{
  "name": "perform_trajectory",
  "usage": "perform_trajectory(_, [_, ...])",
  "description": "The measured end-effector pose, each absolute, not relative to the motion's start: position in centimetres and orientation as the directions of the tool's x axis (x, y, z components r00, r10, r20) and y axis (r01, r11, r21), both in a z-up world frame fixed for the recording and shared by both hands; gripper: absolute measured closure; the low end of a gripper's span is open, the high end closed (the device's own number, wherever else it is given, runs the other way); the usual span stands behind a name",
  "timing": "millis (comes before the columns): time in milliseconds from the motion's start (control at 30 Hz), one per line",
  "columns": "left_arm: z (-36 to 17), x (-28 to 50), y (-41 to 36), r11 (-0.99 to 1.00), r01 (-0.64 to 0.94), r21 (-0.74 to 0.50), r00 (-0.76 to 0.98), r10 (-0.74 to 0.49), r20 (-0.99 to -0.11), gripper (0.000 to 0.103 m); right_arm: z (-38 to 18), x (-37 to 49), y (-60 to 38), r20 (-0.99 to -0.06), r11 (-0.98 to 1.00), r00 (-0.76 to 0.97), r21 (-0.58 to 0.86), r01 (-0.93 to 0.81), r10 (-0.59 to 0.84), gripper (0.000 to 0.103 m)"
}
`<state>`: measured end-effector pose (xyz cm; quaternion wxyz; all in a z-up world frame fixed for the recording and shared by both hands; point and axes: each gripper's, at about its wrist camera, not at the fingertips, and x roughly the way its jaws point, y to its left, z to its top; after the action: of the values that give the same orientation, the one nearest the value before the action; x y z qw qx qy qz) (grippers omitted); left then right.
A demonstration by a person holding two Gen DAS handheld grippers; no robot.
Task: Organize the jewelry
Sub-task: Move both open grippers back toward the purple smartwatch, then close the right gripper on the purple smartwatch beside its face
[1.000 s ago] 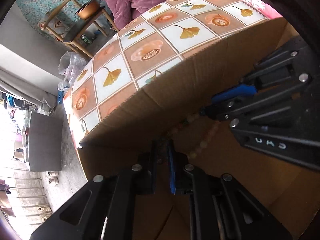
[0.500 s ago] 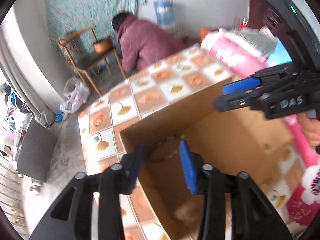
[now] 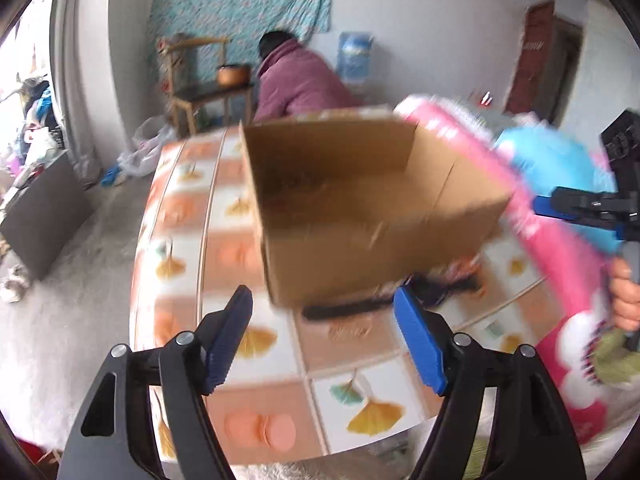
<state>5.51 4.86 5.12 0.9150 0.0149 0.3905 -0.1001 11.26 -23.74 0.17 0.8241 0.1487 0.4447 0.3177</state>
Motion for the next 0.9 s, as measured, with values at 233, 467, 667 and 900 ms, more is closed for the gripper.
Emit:
perform_trajectory(233, [-3.2, 6.5, 1.9, 0.981, 0.181, 0.069, 0.602, -0.055, -0.797, 0.032, -6.7, 12.6, -19.0, -0.811, 0.843, 0.303, 0.376, -0.386, 0.501, 0.041])
perform_trajectory(467, [-4.7, 7.6, 1.6, 0.983, 0.180, 0.047, 0.601, -0.072, -0.796, 0.031, -5.9, 13.5, -14.2, -0.846, 0.800, 0.374, 0.098, -0.592, 0.381, 0.041])
perform_trajectory(667, [-5.2, 8.0, 2.1, 0.983, 0.181, 0.008, 0.622, -0.109, -0.775, 0.029, -7.2, 14.5, -11.2, -0.868, 0.725, 0.381, -0.036, -0.688, 0.318, 0.041])
perform_trajectory(900, [-5.1, 8.0, 2.4, 0.979, 0.203, 0.008, 0.641, -0.127, -0.757, 0.029, -7.6, 15.3, -9.8, -0.890, 0.672, 0.364, -0.093, -0.734, 0.274, 0.043])
